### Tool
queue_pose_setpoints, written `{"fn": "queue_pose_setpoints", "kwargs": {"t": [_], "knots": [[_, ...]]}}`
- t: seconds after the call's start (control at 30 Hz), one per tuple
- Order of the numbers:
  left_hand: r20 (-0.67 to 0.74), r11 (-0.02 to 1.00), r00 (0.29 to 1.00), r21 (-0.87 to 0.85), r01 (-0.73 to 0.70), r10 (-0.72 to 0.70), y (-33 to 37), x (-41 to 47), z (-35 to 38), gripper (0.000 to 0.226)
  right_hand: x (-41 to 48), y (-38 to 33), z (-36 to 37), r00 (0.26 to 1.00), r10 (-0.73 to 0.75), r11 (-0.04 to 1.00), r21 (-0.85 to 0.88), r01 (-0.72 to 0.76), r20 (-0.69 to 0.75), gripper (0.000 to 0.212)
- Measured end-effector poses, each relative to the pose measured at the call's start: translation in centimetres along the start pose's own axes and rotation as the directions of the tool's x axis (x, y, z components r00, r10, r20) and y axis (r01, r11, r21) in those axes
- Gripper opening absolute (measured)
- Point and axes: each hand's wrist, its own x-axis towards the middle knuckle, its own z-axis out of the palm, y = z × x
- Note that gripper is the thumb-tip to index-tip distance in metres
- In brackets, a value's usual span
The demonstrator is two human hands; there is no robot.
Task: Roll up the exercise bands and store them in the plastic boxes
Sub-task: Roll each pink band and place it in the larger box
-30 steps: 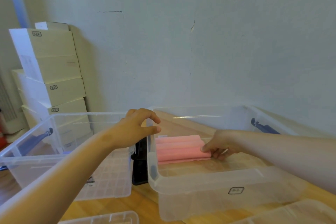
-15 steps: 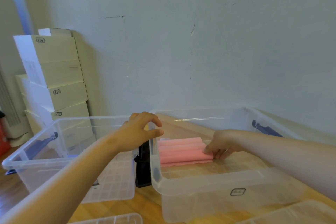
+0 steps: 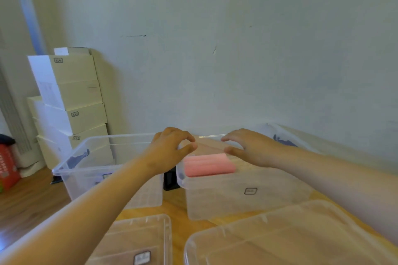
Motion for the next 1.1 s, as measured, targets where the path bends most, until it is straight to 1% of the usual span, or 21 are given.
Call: {"fn": "queue_pose_setpoints", "kwargs": {"t": [0.07,0.13,0.23,0.37,0.5,0.63,0.73,0.8,0.87,0.9,0.93,1.03,1.1], "knots": [[-0.013,0.994,0.997,0.081,-0.072,0.073,2.3,-1.8,-0.5,0.035,-2.2,-1.2,-0.9,0.998,-0.031,0.999,-0.038,0.029,-0.055,0.045],[-0.031,0.983,0.993,0.143,-0.113,0.118,4.4,-3.8,-1.3,0.038,-4.4,-2.4,-1.7,0.995,-0.042,0.997,-0.064,0.036,-0.095,0.045],[0.009,0.973,0.992,0.196,-0.124,0.125,7.3,-7.1,-2.7,0.045,-8.2,-4.0,-3.1,0.988,-0.021,0.997,-0.074,0.010,-0.150,0.044],[0.050,0.970,0.992,0.207,-0.126,0.118,11.0,-12.0,-3.6,0.049,-14.0,-6.5,-3.8,0.989,0.016,0.998,-0.052,-0.024,-0.150,0.046],[0.113,0.978,0.987,0.160,-0.134,0.117,14.0,-17.4,-3.2,0.049,-20.7,-9.0,-3.1,0.990,0.092,0.995,0.040,-0.088,-0.112,0.044],[0.258,0.990,0.960,0.062,-0.127,0.107,15.4,-22.6,-1.4,0.049,-26.4,-10.4,-0.6,0.989,0.143,0.987,0.082,-0.139,-0.043,0.042],[0.332,0.994,0.940,0.047,-0.097,0.077,15.4,-25.5,0.3,0.048,-29.3,-11.0,1.9,0.982,0.187,0.969,0.161,-0.189,0.023,0.030],[0.353,0.998,0.934,0.034,-0.059,0.044,15.1,-26.9,1.3,0.047,-30.4,-11.2,3.5,0.976,0.212,0.952,0.214,-0.217,0.046,0.027],[0.340,1.000,0.940,-0.025,-0.002,0.011,14.7,-27.9,2.2,0.043,-31.0,-11.4,4.6,0.973,0.224,0.934,0.271,-0.232,0.060,0.026],[0.327,0.998,0.945,-0.062,0.019,0.002,14.6,-28.3,2.7,0.040,-31.1,-11.6,5.1,0.972,0.225,0.931,0.279,-0.235,0.067,0.022],[0.313,0.994,0.950,-0.104,0.034,0.000,14.6,-28.6,3.3,0.038,-31.3,-11.7,5.6,0.972,0.224,0.935,0.266,-0.234,0.070,0.017],[0.265,0.973,0.964,-0.221,0.066,-0.005,14.5,-28.9,5.0,0.031,-31.4,-11.7,6.8,0.974,0.210,0.945,0.239,-0.224,0.083,0.018],[0.211,0.964,0.977,-0.257,0.066,-0.010,14.4,-28.7,5.6,0.016,-31.4,-11.5,7.4,0.974,0.210,0.938,0.264,-0.225,0.082,0.011]]}}
